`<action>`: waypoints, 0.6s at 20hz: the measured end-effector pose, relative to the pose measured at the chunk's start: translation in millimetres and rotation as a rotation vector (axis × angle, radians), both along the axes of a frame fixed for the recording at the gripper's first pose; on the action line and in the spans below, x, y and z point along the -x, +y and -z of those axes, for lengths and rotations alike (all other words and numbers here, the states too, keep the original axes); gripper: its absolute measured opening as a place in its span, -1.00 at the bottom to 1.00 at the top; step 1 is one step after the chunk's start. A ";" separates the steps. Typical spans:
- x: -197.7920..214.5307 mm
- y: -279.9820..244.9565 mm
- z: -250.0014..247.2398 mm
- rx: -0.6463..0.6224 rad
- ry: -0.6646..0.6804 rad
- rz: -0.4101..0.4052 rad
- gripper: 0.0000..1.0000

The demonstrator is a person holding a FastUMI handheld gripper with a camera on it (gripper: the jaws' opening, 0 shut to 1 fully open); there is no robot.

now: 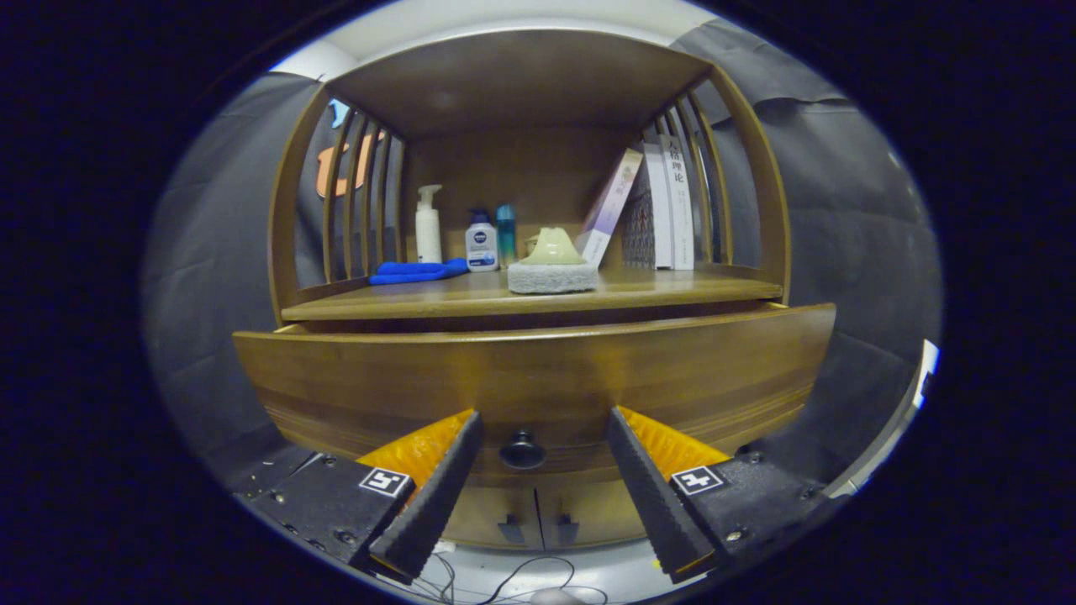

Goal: Pull open the drawer, take out the items inside it, and place them on the countertop above the cabinet.

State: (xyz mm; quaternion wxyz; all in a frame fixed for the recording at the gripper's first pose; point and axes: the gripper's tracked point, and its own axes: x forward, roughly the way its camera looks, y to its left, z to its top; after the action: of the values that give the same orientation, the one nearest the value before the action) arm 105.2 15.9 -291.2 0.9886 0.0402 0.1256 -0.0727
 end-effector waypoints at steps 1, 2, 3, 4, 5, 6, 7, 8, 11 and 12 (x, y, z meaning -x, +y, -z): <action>-6.9 -0.8 0.1 0.001 -0.002 0.000 0.97; -12.6 -2.0 0.0 0.003 -0.002 0.000 0.97; -17.7 -3.4 0.3 0.002 -0.002 0.000 0.96; -23.8 -3.5 0.4 0.004 -0.002 -0.003 0.96; -28.7 -4.0 0.8 0.008 -0.002 -0.003 0.97; -30.3 -4.4 -1.0 0.012 -0.002 -0.004 0.97; -33.8 -4.9 -0.9 0.013 0.000 -0.005 0.97; -39.6 -6.0 -1.3 0.016 -0.003 -0.005 0.97; -46.9 -7.7 1.2 0.039 -0.002 -0.005 0.97; -48.2 -7.9 1.6 0.046 -0.003 -0.004 0.96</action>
State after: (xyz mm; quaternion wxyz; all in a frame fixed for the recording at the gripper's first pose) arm 153.4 8.0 -292.9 0.9896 0.0176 0.1225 -0.0734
